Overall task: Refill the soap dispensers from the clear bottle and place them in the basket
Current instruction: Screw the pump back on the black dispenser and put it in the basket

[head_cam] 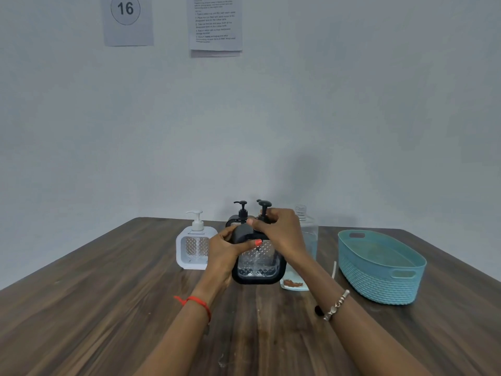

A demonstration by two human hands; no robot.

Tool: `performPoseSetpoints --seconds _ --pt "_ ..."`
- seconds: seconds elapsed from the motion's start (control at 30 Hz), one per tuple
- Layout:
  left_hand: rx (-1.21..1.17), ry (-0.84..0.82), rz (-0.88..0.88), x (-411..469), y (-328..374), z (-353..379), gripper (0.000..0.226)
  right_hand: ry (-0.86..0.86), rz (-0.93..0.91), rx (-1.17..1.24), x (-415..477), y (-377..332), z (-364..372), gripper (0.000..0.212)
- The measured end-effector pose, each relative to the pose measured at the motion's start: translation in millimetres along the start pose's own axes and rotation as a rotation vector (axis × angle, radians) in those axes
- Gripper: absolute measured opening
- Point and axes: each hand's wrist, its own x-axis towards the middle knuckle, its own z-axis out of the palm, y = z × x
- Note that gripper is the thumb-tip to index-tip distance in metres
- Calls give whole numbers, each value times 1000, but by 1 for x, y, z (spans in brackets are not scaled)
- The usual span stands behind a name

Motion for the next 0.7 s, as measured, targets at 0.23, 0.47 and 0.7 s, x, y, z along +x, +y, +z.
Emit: performPoseSetpoints --seconds 0.23,0.47,0.7 --pt "-70 -49 -36 1 2 -4 34 85 -14 186 10 -2 -9 24" --pt "-166 -162 -106 2 4 -3 41 -279 11 288 18 -5 -33 18" --pt "-141 -183 -124 1 3 17 30 -320 54 287 16 2 -62 21"
